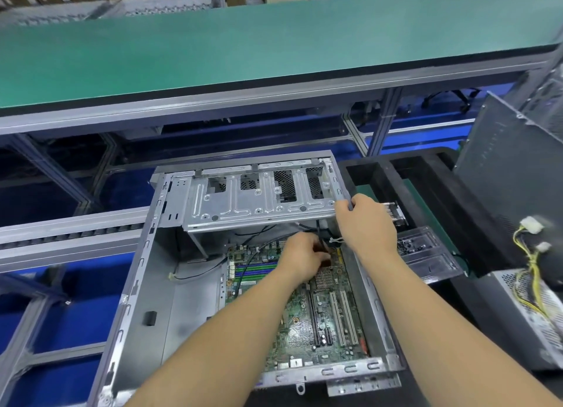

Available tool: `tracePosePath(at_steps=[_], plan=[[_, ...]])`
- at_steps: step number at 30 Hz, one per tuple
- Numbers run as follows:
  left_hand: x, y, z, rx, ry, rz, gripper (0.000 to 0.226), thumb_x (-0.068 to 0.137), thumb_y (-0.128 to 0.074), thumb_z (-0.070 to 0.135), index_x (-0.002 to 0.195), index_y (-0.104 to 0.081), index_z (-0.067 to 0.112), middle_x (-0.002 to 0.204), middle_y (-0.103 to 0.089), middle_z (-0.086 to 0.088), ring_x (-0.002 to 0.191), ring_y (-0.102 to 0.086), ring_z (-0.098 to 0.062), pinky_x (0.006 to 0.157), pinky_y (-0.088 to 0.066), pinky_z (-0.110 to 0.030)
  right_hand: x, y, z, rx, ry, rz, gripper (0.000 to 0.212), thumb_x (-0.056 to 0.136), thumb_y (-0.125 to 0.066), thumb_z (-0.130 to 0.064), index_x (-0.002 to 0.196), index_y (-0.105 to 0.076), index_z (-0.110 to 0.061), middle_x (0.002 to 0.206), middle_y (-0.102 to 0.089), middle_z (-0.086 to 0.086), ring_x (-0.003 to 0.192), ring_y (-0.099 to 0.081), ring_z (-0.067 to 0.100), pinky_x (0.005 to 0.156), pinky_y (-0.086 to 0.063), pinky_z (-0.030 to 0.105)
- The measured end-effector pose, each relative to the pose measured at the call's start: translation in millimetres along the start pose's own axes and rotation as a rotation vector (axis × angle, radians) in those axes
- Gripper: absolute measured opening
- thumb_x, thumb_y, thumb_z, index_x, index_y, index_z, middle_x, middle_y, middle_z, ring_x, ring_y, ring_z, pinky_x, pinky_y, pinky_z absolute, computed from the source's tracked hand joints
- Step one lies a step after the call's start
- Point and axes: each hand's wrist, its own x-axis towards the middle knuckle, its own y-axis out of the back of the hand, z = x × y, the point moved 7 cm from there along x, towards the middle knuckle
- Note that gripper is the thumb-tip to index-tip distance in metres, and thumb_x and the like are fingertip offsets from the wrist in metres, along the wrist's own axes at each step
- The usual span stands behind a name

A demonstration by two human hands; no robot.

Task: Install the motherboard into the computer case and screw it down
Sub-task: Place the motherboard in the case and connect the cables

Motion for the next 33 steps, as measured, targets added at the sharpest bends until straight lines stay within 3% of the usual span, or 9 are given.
tracePosePath(at_steps=[4,8,16,22,27,30,33], plan=[[9.5,-3.0,7.3,0.119,-0.053,0.053,0.008,0.084,-0.074,0.031,0.088,-0.076,0.024,0.089,-0.075,0.005,0.087,-0.067,-0.018,0.082,-0.055,-0.036,0.5,-0.8,-0.7,0.019,-0.006,-0.01,0.031,0.096,-0.043,-0.032,0.068,-0.038,-0.018,0.069,-0.047,0.002,0.058,-0.041,0.022,0.052,-0.029,0.032],[14.2,-10.1,-2.3,0.096,-0.042,0.025,0.007,0.083,-0.075,0.029,0.09,-0.074,0.027,0.093,-0.074,0.008,0.095,-0.066,-0.016,0.094,-0.049,-0.039,-0.5,1.4,-0.2,0.03,-0.022,-0.001,0.031,0.094,-0.044,-0.031,0.067,-0.037,-0.019,0.067,-0.047,0.001,0.056,-0.038,0.019,0.05,-0.027,0.032],[18.1,-16.5,0.7,0.267,-0.149,-0.018,0.009,0.089,-0.066,0.029,0.088,-0.071,0.022,0.088,-0.072,-0.001,0.086,-0.066,-0.025,0.077,-0.055,-0.037,-1.7,2.0,-1.1,0.057,-0.027,-0.004,0.032,0.094,-0.045,-0.03,0.066,-0.035,-0.02,0.064,-0.044,0.0,0.056,-0.036,0.018,0.051,-0.027,0.033],[22.9,-15.5,-10.8,0.09,-0.129,0.009,0.01,0.087,-0.072,0.021,0.093,-0.078,0.026,0.098,-0.074,0.006,0.09,-0.065,-0.014,0.086,-0.052,-0.026,-2.9,2.7,-2.3,0.059,-0.025,0.001,0.032,0.094,-0.045,-0.03,0.066,-0.036,-0.02,0.063,-0.045,-0.001,0.054,-0.037,0.018,0.05,-0.028,0.032],[28.1,-16.3,-11.5,-0.054,-0.09,0.033,0.014,0.084,-0.076,0.021,0.075,-0.069,0.03,0.08,-0.066,0.009,0.08,-0.059,-0.01,0.073,-0.043,-0.021,-3.6,3.3,-3.0,0.062,-0.021,-0.002,0.031,0.094,-0.045,-0.03,0.066,-0.037,-0.02,0.063,-0.045,-0.001,0.055,-0.038,0.018,0.051,-0.028,0.032],[30.5,-21.0,-12.9,-0.025,-0.07,0.025,0.023,0.084,-0.076,0.023,0.067,-0.063,0.031,0.078,-0.066,0.007,0.08,-0.06,-0.014,0.073,-0.045,-0.024,-3.6,3.4,-3.6,0.06,-0.015,-0.006,0.031,0.095,-0.045,-0.029,0.066,-0.038,-0.02,0.064,-0.047,0.0,0.056,-0.039,0.018,0.051,-0.029,0.032],[32.1,-26.1,-14.5,0.011,-0.05,0.006,0.012,0.086,-0.074,0.026,0.076,-0.07,0.021,0.086,-0.073,0.001,0.085,-0.065,-0.021,0.08,-0.054,-0.033,-4.0,3.4,-3.9,0.059,-0.016,-0.007,0.031,0.094,-0.045,-0.029,0.066,-0.038,-0.019,0.065,-0.048,0.0,0.056,-0.039,0.018,0.051,-0.03,0.033]])
